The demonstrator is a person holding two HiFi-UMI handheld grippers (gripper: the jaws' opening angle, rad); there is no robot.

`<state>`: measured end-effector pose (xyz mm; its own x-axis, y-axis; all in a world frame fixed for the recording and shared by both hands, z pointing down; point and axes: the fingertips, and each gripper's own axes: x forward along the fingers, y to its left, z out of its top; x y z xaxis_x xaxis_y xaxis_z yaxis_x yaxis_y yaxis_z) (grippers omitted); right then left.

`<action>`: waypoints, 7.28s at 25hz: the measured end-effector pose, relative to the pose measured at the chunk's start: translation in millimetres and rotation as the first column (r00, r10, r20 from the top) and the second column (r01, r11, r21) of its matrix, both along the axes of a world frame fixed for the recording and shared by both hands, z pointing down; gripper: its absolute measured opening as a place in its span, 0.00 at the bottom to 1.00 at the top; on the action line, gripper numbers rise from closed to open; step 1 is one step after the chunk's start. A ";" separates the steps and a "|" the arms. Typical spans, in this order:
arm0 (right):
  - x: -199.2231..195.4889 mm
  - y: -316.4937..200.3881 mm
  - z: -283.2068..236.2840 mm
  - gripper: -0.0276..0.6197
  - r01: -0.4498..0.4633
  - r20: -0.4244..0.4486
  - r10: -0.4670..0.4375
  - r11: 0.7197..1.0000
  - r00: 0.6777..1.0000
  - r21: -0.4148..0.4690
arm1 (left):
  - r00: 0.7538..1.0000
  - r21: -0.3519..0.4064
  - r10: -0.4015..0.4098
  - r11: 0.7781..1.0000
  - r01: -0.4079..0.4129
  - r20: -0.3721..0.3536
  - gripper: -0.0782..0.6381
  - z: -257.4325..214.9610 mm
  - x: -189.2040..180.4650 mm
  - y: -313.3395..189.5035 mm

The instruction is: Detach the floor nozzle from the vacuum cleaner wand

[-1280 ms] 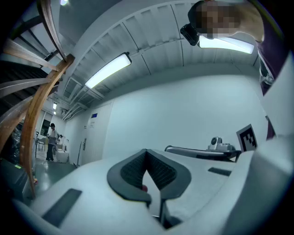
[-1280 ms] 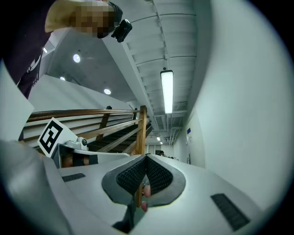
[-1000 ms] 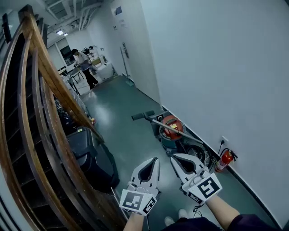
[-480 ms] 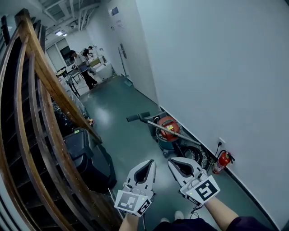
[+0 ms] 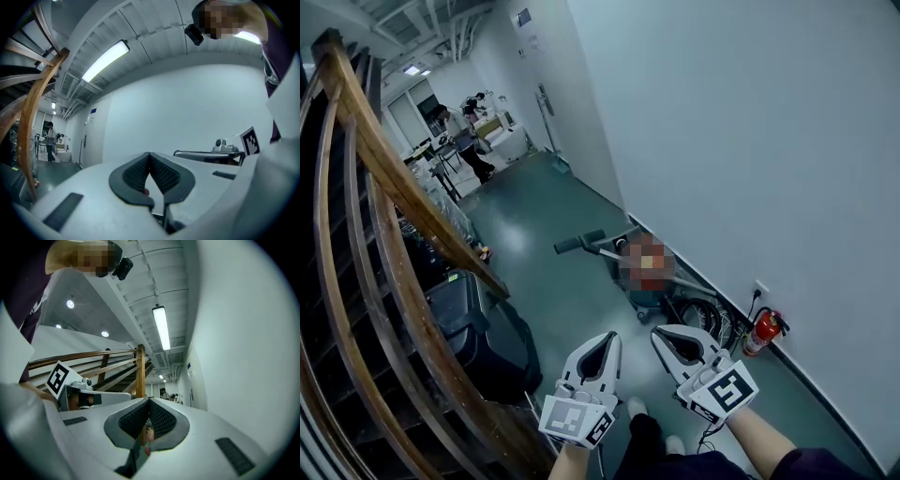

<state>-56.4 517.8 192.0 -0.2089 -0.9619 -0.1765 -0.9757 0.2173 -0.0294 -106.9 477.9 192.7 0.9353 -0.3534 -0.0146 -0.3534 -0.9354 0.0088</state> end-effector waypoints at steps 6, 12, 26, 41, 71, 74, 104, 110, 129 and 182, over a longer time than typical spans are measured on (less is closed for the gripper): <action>17.3 -31.8 14.4 0.07 -0.001 0.052 0.002 1.000 0.999 -0.020 | 1.000 -0.030 0.008 1.000 -0.008 0.002 0.11 12.0 14.9 -34.8; 32.3 -76.4 28.6 0.07 -0.007 0.081 0.010 0.999 0.997 -0.044 | 1.000 -0.066 0.013 0.998 -0.013 -0.005 0.11 24.9 27.7 -81.0; 40.4 -200.9 54.6 0.07 -0.022 0.098 0.034 0.993 0.995 -0.118 | 0.999 -0.142 0.041 0.989 -0.041 -0.003 0.11 56.1 40.6 -203.7; 52.3 -259.2 55.0 0.07 -0.068 0.088 0.083 0.985 0.993 -0.161 | 0.998 -0.206 0.068 0.976 -0.066 0.005 0.11 68.0 46.1 -273.4; 137.6 -412.1 125.9 0.07 0.094 0.137 -0.056 0.952 0.989 -0.292 | 0.996 -0.337 -0.076 0.937 0.090 0.055 0.11 134.4 125.6 -405.3; 145.6 -422.5 132.8 0.07 0.115 0.150 -0.072 0.946 0.986 -0.302 | 0.993 -0.337 -0.096 0.935 0.112 0.064 0.11 137.4 131.9 -414.2; 152.9 -528.4 170.1 0.07 0.136 0.089 -0.110 0.912 0.990 -0.386 | 0.984 -0.414 -0.165 0.893 0.175 0.059 0.11 178.2 116.3 -509.2; 162.7 -531.8 197.9 0.07 0.187 0.093 -0.163 0.889 0.982 -0.418 | 0.969 -0.436 -0.228 0.866 0.244 0.090 0.11 203.9 119.5 -510.8; 170.6 -560.9 284.2 0.07 0.267 0.013 -0.306 0.809 0.952 -0.523 | 0.943 -0.542 -0.308 0.774 0.327 0.129 0.11 324.1 140.8 -517.6; 112.7 -603.0 461.7 0.33 0.590 0.137 -0.849 0.228 0.509 -0.775 | 0.954 -0.692 -0.293 0.701 0.172 -0.059 0.33 498.1 240.3 -535.2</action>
